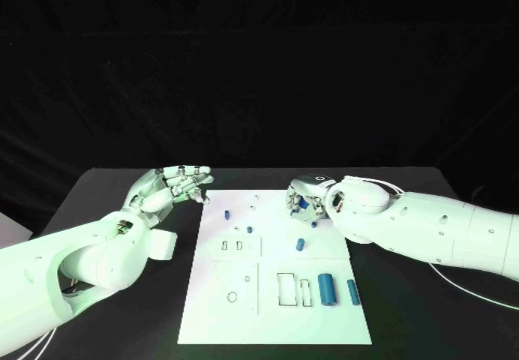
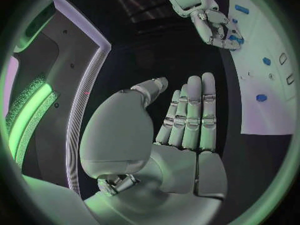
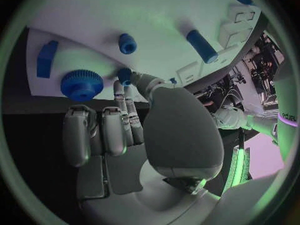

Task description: Assemble the parts on the task board

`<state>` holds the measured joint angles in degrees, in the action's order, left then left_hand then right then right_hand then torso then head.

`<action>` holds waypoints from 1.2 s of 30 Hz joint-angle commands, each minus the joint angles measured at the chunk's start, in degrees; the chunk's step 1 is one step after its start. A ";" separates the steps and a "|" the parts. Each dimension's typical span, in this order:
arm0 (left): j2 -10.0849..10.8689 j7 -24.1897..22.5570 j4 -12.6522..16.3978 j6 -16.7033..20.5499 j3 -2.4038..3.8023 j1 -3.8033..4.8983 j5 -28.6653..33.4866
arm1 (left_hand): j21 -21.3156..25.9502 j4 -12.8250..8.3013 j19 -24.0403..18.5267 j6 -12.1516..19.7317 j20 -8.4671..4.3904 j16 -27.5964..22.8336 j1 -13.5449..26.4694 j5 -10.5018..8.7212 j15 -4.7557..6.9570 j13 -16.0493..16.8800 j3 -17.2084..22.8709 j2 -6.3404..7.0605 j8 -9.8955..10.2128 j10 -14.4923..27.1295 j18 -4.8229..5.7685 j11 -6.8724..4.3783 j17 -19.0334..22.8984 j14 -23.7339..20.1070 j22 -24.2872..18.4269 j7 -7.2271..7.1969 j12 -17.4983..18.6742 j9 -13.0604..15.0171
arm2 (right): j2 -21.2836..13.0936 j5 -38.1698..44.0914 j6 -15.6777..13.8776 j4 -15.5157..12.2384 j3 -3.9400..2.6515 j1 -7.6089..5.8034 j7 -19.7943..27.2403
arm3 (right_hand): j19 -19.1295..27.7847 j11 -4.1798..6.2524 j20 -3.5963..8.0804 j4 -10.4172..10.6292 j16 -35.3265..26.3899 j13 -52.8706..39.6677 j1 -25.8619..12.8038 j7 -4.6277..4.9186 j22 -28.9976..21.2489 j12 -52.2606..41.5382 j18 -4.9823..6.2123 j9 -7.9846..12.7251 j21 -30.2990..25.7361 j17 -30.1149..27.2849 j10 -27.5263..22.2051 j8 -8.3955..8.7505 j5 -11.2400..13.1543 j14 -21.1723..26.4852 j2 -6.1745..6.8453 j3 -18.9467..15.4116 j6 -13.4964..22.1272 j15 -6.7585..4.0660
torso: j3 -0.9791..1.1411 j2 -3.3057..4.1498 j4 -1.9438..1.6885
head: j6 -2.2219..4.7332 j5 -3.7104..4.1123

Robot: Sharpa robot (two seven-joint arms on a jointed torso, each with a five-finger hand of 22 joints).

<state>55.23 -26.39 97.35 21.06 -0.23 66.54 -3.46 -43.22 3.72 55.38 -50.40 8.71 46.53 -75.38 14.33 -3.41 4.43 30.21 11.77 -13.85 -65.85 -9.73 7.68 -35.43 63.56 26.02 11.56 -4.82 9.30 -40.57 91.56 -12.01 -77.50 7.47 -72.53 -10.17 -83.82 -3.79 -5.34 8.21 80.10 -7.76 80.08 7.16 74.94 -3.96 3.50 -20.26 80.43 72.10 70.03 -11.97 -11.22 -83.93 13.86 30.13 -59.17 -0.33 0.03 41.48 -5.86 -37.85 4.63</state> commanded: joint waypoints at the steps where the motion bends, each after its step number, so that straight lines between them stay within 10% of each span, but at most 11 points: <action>1: 0.03 -0.21 0.10 -1.17 0.06 0.11 -0.21 | -0.21 -0.01 -0.52 -0.06 -0.01 0.27 0.65 -0.29 0.04 0.06 0.19 -0.06 -0.31 -0.31 -0.57 0.05 -0.08 -0.40 0.05 0.35 0.32 0.06 | 0.04 1.31 1.63 0.13 0.14 0.24 -0.80 | -0.58 -0.15 0.30 -0.08 0.18 0.01 0.10 0.14 1.92 0.12 -0.66 -0.11 0.08 -0.13 0.12 -0.32 -0.07 -3.26 0.07 0.42 -0.37 -0.29 | -0.04 0.03 -0.07 | -0.05 0.05; 14: 0.11 0.03 0.12 -1.39 0.06 0.12 -0.14 | -0.52 -0.02 -0.77 0.13 0.04 0.48 0.66 -0.33 -0.03 0.04 0.24 0.00 -0.21 -0.13 -0.56 0.12 -0.09 -0.57 0.28 0.43 0.40 0.03 | 0.09 2.52 0.83 -0.10 0.15 0.27 -2.04 | -0.82 -0.09 0.14 -1.34 0.25 -0.40 0.91 0.16 2.97 -0.22 -0.83 -0.51 0.77 -0.60 0.22 0.04 -1.50 -3.04 1.08 1.75 0.33 -0.40 | -0.10 0.09 -0.26 | -0.01 0.31; 20: 0.10 0.17 0.08 -1.36 0.06 0.12 -0.12 | -0.68 -0.03 -0.93 0.20 0.07 0.57 0.63 -0.34 -0.06 0.04 0.30 -0.05 -0.18 -0.05 -0.55 0.16 -0.09 -0.69 0.40 0.47 0.43 0.03 | 0.18 3.29 -2.29 -0.59 0.15 0.29 -2.36 | -2.22 0.77 0.96 -5.56 0.37 -2.31 4.19 -0.08 6.48 -1.86 -1.53 -1.22 3.34 -1.03 4.13 -0.42 -2.30 -2.98 0.09 4.90 -0.84 -1.06 | -0.15 0.13 -0.34 | 0.09 0.38; 36: 0.05 0.26 -0.04 -1.10 0.06 0.12 -0.04 | -1.03 -0.18 -1.20 0.16 0.10 0.76 0.36 -0.33 -0.06 0.06 0.52 -0.21 -0.21 -0.07 -0.57 0.17 -0.08 -0.84 0.65 0.50 0.39 0.06 | 2.23 4.77 -11.27 -1.47 0.05 -0.06 -4.21 | -4.33 0.93 1.18 -8.29 0.43 -4.33 3.70 -0.06 11.30 -2.59 -2.60 -1.72 6.86 -1.52 5.74 -0.72 -3.45 -2.91 -0.21 6.43 -2.60 -1.20 | -0.21 0.16 -0.56 | 0.56 0.12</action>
<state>55.36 -25.88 97.24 20.75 -0.23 66.57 -3.45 -43.92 3.55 54.56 -50.19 8.70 46.97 -75.38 14.32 -3.43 4.41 30.37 11.77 -13.84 -65.85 -9.71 7.68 -35.46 63.13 26.62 11.78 -4.62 9.28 -38.57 94.66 -20.05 -78.96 7.53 -72.55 -13.20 -84.00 -5.75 -4.71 0.91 80.29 -7.66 82.97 7.17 74.91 -4.67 1.68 -21.91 87.04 70.60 72.59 -12.42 -14.31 -84.14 15.24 35.82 -61.41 -1.14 -0.20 41.63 -6.37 -37.34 4.81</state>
